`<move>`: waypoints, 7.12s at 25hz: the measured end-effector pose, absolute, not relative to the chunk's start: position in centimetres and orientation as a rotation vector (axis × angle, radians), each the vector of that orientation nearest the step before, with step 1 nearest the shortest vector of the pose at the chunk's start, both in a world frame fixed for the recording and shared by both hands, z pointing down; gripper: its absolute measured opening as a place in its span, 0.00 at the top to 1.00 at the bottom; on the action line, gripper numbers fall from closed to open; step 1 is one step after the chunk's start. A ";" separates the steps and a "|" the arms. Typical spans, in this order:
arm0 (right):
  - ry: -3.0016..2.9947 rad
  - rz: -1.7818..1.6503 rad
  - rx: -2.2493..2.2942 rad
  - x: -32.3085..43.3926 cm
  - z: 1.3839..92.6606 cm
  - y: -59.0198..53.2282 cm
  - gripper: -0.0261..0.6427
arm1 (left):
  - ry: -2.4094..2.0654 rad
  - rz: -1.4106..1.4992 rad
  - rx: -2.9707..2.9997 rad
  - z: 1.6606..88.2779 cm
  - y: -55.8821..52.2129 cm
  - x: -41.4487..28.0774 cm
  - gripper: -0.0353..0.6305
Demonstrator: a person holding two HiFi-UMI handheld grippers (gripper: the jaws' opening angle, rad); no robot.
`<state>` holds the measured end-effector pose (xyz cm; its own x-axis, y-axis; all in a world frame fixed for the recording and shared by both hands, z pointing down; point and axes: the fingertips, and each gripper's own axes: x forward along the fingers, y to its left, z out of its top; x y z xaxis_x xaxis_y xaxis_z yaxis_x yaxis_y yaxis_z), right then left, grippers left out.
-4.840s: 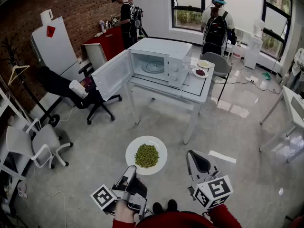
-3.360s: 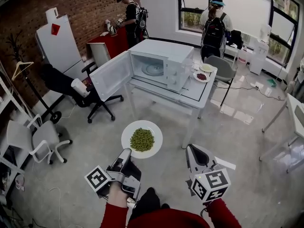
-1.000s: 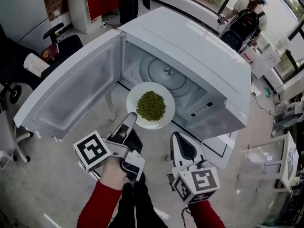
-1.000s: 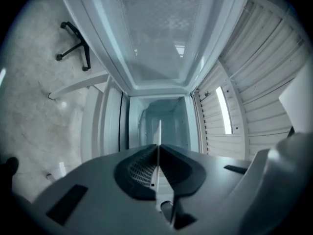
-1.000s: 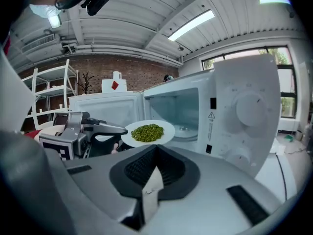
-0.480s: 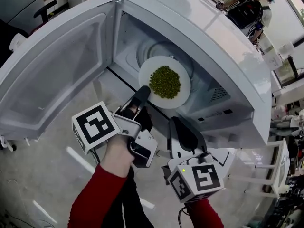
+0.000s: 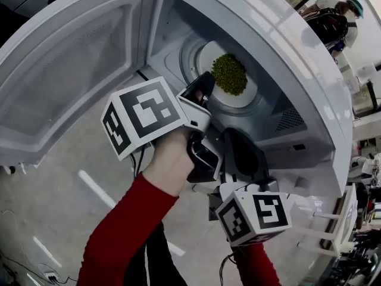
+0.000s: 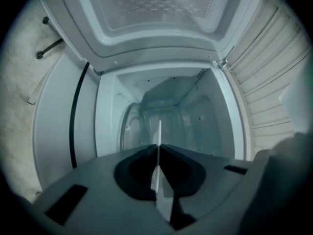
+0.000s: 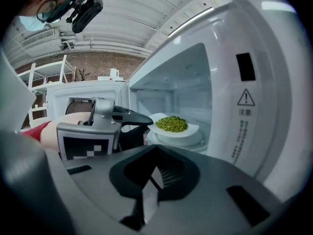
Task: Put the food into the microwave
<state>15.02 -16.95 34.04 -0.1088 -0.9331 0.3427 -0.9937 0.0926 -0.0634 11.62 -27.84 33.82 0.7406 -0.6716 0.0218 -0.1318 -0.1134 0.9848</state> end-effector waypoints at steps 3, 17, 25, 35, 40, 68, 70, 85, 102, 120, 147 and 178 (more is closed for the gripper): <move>-2.156 0.403 1.939 15.0 33.9 -17.7 0.94 | -0.671 -0.502 1.645 34.2 -28.6 12.1 0.91; -2.161 0.388 1.925 13.6 33.0 -19.3 0.94 | -0.767 -0.361 1.712 33.9 -31.7 11.7 0.91; -2.131 0.386 1.936 14.2 32.8 -19.4 0.94 | -0.827 -0.259 1.738 34.4 -31.7 12.0 0.91; -2.058 0.403 1.972 15.3 33.2 -19.5 0.94 | -0.916 -0.114 1.858 34.4 -32.4 12.0 0.91; -2.036 0.368 1.966 15.2 32.4 -19.6 0.94 | -0.949 -0.057 1.922 34.4 -32.5 11.8 0.91; -2.004 0.414 1.938 15.3 32.9 -20.4 0.94 | -1.064 0.231 2.129 34.8 -33.1 11.7 0.85; -2.006 0.412 1.934 15.2 32.9 -20.3 0.94 | -1.045 0.248 2.097 35.7 -32.7 11.5 0.85; -2.006 0.403 1.924 15.1 33.7 -20.4 0.94 | -1.136 0.334 2.227 36.1 -33.1 11.6 0.82; -2.009 0.393 1.927 15.0 33.1 -20.5 0.94 | -1.179 0.469 2.363 36.1 -33.1 12.2 0.79; -2.179 0.400 1.892 11.5 29.6 -18.6 0.94 | -1.044 0.098 2.448 30.3 -29.2 6.1 0.93; -2.427 0.624 1.892 6.5 22.0 -2.3 0.94 | -0.891 0.002 2.562 22.8 -8.2 -1.8 0.94; -2.435 0.476 1.856 6.4 23.2 7.9 0.94 | -0.845 0.041 2.683 22.8 3.9 -2.6 0.94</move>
